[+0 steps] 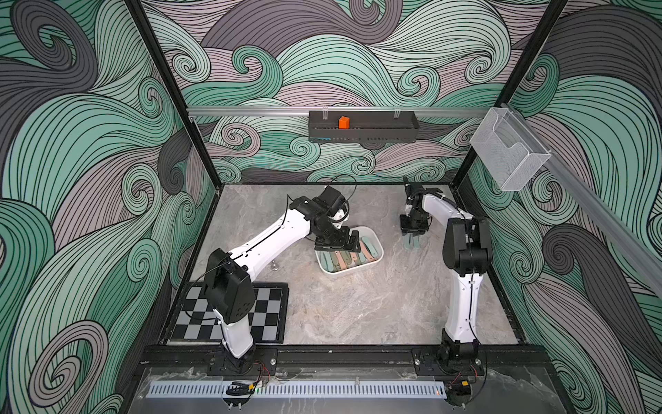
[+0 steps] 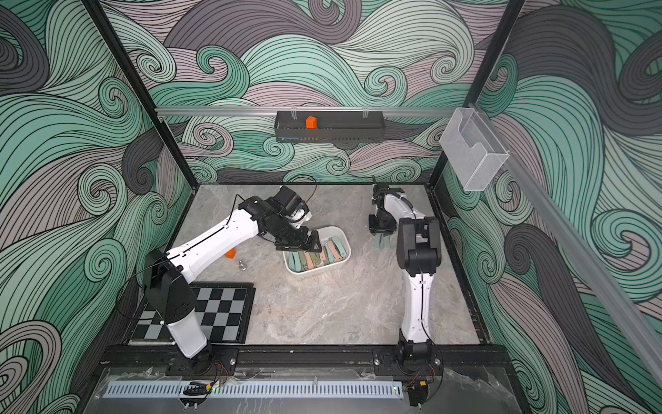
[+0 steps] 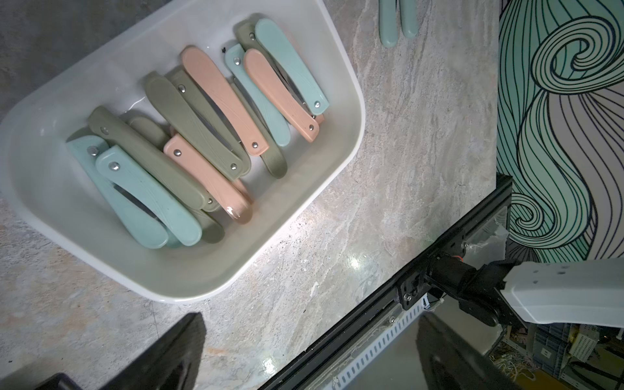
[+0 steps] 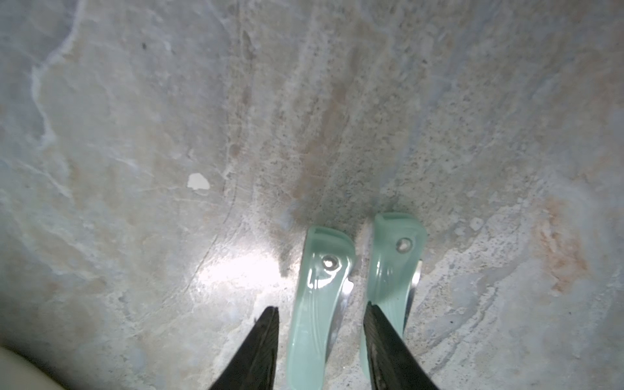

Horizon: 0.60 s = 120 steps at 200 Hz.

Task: Take the fruit knife out of the storage box
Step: Place the fruit knife at the center of the board, then pick up the fruit knife from the storage box.

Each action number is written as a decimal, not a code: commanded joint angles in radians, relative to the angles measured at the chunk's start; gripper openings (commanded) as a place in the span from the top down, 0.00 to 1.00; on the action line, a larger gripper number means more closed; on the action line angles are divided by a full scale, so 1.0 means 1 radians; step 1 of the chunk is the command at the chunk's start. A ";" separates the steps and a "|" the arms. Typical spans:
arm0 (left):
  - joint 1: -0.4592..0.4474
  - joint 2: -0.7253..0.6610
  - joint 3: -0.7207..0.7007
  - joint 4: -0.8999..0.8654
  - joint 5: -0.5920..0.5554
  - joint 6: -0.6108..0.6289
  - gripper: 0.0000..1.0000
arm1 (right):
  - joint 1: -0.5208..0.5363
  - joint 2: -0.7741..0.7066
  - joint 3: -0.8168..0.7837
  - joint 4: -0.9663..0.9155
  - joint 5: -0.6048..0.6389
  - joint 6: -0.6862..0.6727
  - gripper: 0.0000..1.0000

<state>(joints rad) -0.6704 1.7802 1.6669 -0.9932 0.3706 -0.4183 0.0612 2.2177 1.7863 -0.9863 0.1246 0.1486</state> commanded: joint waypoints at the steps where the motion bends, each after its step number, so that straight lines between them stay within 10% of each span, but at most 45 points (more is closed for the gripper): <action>1: 0.005 -0.041 0.007 -0.036 -0.005 0.024 0.01 | 0.001 -0.078 -0.006 -0.003 -0.019 0.007 0.55; 120: 0.224 -0.433 -0.326 -0.043 -0.058 0.025 0.01 | 0.349 -0.259 -0.001 -0.032 -0.191 0.075 0.27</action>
<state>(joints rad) -0.4526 1.4128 1.3945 -1.0183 0.3279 -0.3935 0.3588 1.9648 1.7870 -0.9920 -0.0326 0.1886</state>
